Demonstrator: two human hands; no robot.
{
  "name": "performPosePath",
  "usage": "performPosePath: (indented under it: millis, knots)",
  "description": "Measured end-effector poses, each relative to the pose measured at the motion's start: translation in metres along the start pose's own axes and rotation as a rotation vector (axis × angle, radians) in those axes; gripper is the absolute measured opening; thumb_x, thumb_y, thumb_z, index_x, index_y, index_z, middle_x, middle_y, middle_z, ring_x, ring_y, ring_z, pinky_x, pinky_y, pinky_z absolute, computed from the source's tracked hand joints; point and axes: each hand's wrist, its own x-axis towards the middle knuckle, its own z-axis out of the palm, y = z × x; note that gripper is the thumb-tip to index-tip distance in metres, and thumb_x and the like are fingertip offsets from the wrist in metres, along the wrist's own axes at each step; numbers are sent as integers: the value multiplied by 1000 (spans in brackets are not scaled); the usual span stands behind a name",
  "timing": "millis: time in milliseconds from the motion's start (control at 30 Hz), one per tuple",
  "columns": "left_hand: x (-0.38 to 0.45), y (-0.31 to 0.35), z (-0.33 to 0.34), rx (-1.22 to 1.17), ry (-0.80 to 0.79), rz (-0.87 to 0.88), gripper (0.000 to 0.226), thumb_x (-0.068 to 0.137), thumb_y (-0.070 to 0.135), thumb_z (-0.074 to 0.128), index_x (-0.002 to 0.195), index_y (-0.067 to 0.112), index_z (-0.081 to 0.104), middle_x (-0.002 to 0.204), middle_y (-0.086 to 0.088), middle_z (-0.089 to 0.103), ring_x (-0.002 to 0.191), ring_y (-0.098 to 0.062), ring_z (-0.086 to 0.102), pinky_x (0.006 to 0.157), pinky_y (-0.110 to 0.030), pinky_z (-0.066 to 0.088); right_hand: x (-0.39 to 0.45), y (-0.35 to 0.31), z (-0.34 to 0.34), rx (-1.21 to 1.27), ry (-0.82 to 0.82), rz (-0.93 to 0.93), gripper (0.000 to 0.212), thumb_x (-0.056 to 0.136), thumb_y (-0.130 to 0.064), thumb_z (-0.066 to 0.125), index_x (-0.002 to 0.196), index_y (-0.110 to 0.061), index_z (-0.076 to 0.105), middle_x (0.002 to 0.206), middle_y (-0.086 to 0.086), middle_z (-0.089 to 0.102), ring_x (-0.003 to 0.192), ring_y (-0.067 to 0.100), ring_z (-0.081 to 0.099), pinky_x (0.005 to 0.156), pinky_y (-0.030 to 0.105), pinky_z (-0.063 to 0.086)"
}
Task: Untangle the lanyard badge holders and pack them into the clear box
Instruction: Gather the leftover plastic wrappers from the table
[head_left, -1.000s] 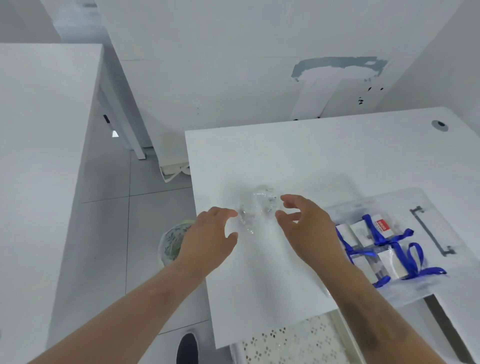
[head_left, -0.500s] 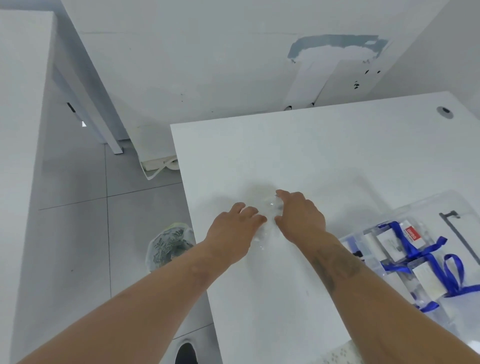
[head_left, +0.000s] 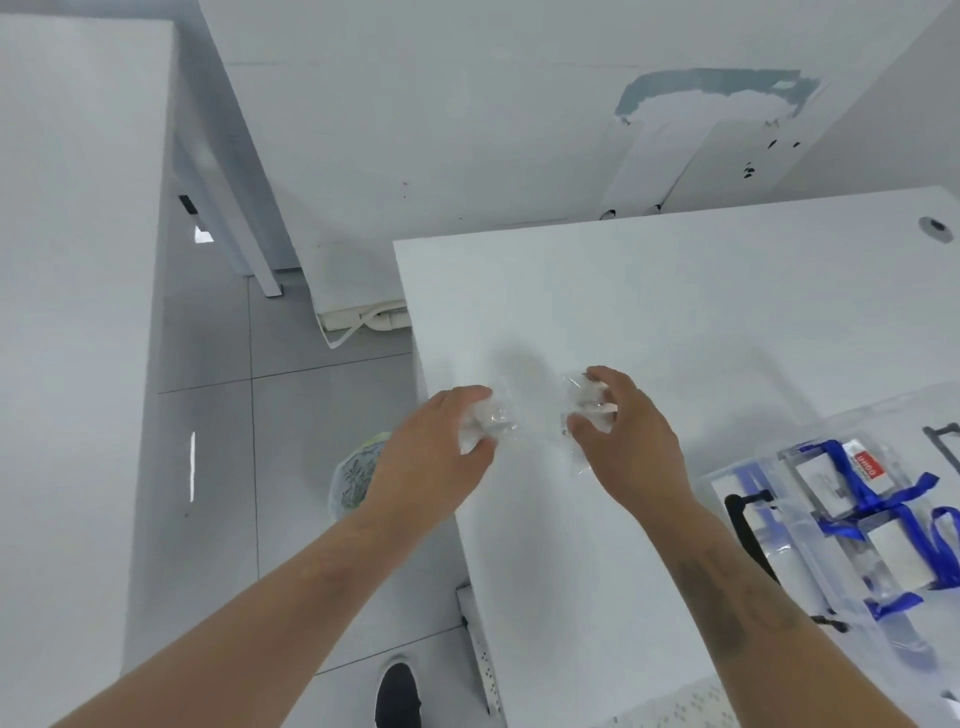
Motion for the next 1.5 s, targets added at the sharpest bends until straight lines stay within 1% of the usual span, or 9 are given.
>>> performPosePath:
  millis: [167, 267, 467, 633, 900, 1000, 1133, 1333, 1500]
  knots:
    - [-43, -11, -39, -186, 155, -151, 40, 87, 37, 64, 124, 42, 52, 106, 25, 60, 88, -10, 62, 83, -31, 52, -46, -34, -1, 310, -32, -110, 44, 87, -34, 66, 125, -46, 47, 114, -27, 55, 102, -1, 58, 81, 22, 46]
    - [-64, -17, -51, -280, 236, -204, 39, 87, 36, 65, 124, 37, 53, 111, 24, 59, 100, -13, 63, 89, -35, 52, -69, -50, 5, 409, -40, -179, 43, 88, -30, 65, 123, -47, 46, 115, -27, 55, 105, -6, 56, 81, 18, 45]
    - [-109, -32, -49, -359, 350, -283, 36, 88, 31, 67, 121, 31, 51, 112, 17, 58, 102, -1, 56, 74, -8, 36, -113, -59, 33, 468, -83, -243, 47, 87, -30, 65, 125, -48, 43, 116, -21, 57, 108, -2, 55, 91, 26, 48]
    - [-122, -55, -32, -405, 378, -308, 38, 86, 21, 69, 117, 30, 50, 109, 21, 55, 104, 0, 55, 73, -10, 42, -129, -55, 68, 472, -99, -245, 48, 86, -27, 63, 122, -50, 41, 116, -24, 53, 110, 1, 53, 93, 37, 50]
    - [-106, -137, -2, -334, 392, -347, 35, 87, 21, 67, 118, 30, 54, 102, 25, 57, 96, 6, 54, 70, -4, 36, -127, -38, 172, 496, -63, -164, 49, 87, -22, 63, 123, -47, 41, 122, -22, 53, 113, -1, 52, 95, 35, 50]
    - [-94, -180, 23, -315, 337, -401, 34, 87, 20, 65, 118, 30, 53, 97, 26, 56, 93, 5, 55, 71, -10, 40, -123, -18, 221, 471, -60, -87, 59, 88, -21, 63, 132, -49, 36, 130, -22, 52, 111, -4, 52, 94, 28, 50]
    - [-75, -237, 61, -287, 298, -483, 39, 84, 17, 63, 119, 26, 50, 105, 15, 59, 99, -11, 60, 79, -26, 45, -113, 14, 286, 421, -55, 39, 68, 88, -22, 65, 141, -45, 30, 134, -18, 46, 103, -3, 48, 88, 22, 45]
    - [-38, -290, 107, -242, 301, -586, 46, 85, 20, 61, 129, 22, 47, 123, 1, 60, 106, -22, 61, 88, -38, 53, -75, 46, 356, 383, 31, 69, 67, 87, -17, 67, 143, -32, 34, 138, -7, 45, 113, 10, 53, 91, 31, 51]
    - [-11, -319, 143, -213, 312, -609, 46, 86, 18, 61, 129, 21, 45, 127, 1, 58, 110, -22, 60, 91, -37, 51, -41, 67, 398, 392, 74, 82, 68, 86, -16, 67, 144, -33, 34, 139, -5, 45, 116, 13, 53, 89, 30, 50]
